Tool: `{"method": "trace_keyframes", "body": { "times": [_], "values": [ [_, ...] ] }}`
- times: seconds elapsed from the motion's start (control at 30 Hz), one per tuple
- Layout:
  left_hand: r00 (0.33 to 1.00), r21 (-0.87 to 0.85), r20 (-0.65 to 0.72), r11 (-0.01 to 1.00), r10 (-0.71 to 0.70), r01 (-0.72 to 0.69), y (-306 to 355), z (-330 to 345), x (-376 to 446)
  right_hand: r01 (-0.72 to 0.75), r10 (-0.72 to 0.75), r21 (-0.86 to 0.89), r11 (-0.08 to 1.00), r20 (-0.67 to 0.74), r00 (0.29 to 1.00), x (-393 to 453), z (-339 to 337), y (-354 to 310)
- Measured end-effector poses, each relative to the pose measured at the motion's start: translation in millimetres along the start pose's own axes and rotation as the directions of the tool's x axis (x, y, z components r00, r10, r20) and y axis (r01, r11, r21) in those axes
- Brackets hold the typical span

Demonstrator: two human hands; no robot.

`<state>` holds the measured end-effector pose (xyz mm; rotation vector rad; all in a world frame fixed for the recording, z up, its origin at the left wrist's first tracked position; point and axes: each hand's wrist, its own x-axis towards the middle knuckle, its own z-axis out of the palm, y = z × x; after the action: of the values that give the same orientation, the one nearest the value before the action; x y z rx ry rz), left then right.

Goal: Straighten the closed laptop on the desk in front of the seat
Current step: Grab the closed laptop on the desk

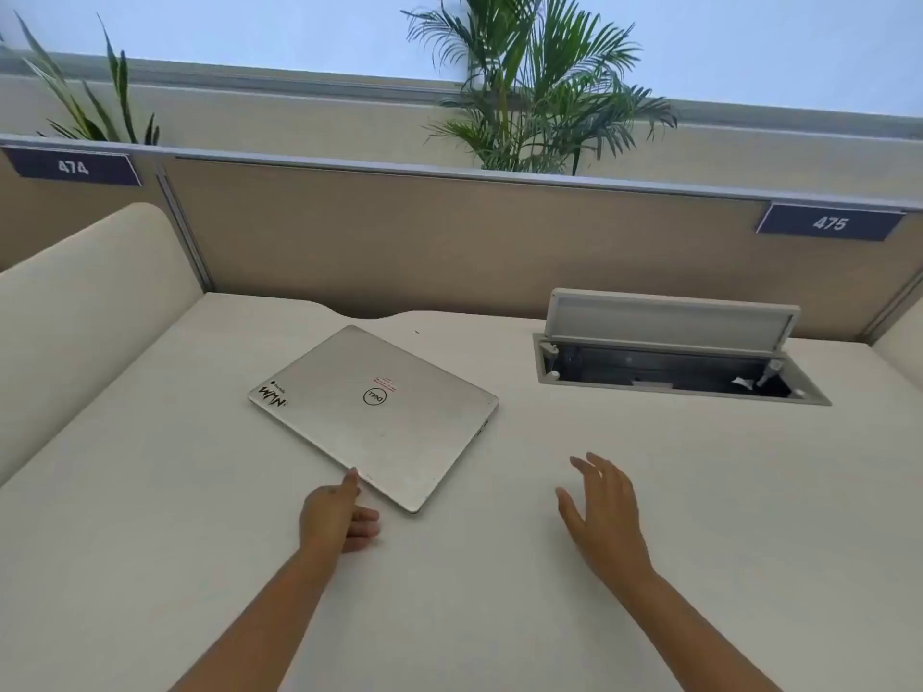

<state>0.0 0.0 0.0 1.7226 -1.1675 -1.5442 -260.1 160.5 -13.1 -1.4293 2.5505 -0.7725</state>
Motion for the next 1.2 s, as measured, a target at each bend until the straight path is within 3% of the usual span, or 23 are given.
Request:
{"method": "trace_keyframes", "body": {
  "times": [0.17,0.33,0.43,0.53,0.83,1.03,1.2],
  "values": [
    [0.997,-0.111,-0.057,0.993,-0.044,0.038,13.3,-16.5,35.2,0.173,-0.173,0.018,0.985,0.012,0.985,63.5,8.2,-36.9],
    [0.994,-0.085,-0.08,0.994,-0.073,0.066,17.6,-20.5,54.9,0.28,-0.291,0.094,0.955,0.124,0.949,111.8,21.9,-70.2],
    [0.995,-0.039,-0.054,0.995,-0.089,0.087,16.4,-21.9,62.1,0.336,-0.336,0.033,0.941,0.204,0.92,136.4,34.5,-85.1],
    [0.995,-0.004,-0.034,0.996,-0.093,0.093,16.7,-23.0,64.1,0.324,-0.306,-0.023,0.946,0.273,0.912,160.4,48.9,-99.3],
    [0.996,0.057,0.043,0.995,-0.078,0.076,22.1,-29.1,68.3,0.093,-0.085,-0.008,0.996,0.339,0.937,198.7,86.9,-114.0],
    [0.996,0.022,-0.02,0.995,-0.092,0.093,24.5,-24.1,75.0,0.26,-0.179,-0.158,0.953,0.4,0.899,203.4,95.1,-114.5],
    [0.993,0.003,-0.077,0.996,-0.089,0.089,22.4,-19.9,76.3,0.245,-0.172,-0.146,0.958,0.39,0.905,213.4,100.8,-116.6]
  ]
}}
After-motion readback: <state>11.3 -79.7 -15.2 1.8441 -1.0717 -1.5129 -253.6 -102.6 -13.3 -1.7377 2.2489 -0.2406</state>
